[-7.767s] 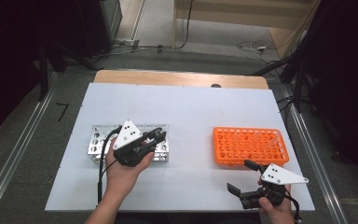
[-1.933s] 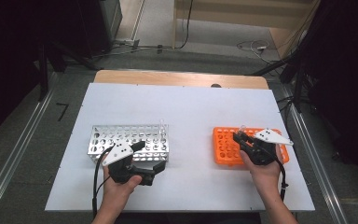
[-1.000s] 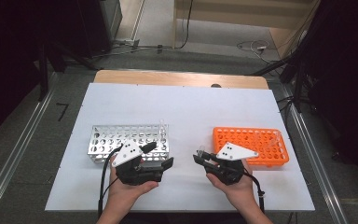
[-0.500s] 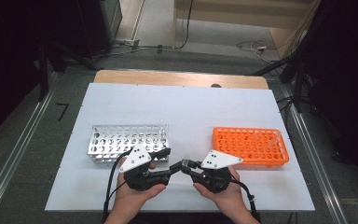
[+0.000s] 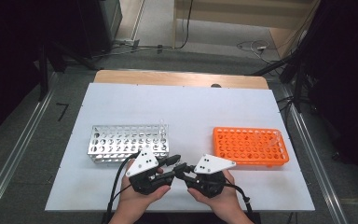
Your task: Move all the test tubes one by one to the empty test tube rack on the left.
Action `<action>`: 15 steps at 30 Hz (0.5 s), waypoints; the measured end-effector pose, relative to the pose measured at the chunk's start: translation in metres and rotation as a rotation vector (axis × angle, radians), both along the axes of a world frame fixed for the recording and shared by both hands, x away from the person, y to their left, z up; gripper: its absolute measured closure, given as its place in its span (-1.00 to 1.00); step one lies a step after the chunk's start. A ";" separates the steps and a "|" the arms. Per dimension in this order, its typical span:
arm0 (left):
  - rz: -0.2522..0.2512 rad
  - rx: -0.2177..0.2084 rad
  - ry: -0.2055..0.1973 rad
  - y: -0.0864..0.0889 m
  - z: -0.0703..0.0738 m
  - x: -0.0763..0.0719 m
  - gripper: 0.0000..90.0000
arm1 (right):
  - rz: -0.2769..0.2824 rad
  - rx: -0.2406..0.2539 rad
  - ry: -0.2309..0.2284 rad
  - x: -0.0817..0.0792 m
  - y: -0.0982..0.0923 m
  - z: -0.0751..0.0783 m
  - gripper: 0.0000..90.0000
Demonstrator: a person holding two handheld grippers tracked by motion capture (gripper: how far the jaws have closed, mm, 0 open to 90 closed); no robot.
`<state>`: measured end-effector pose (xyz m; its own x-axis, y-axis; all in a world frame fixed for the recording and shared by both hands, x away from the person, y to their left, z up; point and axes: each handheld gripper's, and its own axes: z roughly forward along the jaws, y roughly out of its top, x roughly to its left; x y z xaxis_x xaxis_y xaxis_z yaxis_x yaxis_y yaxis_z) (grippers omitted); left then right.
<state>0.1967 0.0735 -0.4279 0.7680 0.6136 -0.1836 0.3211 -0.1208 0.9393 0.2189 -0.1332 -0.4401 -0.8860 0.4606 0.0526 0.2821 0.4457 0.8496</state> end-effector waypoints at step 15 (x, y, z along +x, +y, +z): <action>0.021 0.034 -0.023 -0.003 0.000 0.000 0.67 | -0.003 0.005 0.002 0.000 0.000 0.000 0.64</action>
<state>0.1969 0.0708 -0.4278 0.7587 0.6351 -0.1452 0.3025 -0.1461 0.9419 0.2193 -0.1332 -0.4397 -0.8847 0.4626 0.0570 0.2853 0.4407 0.8511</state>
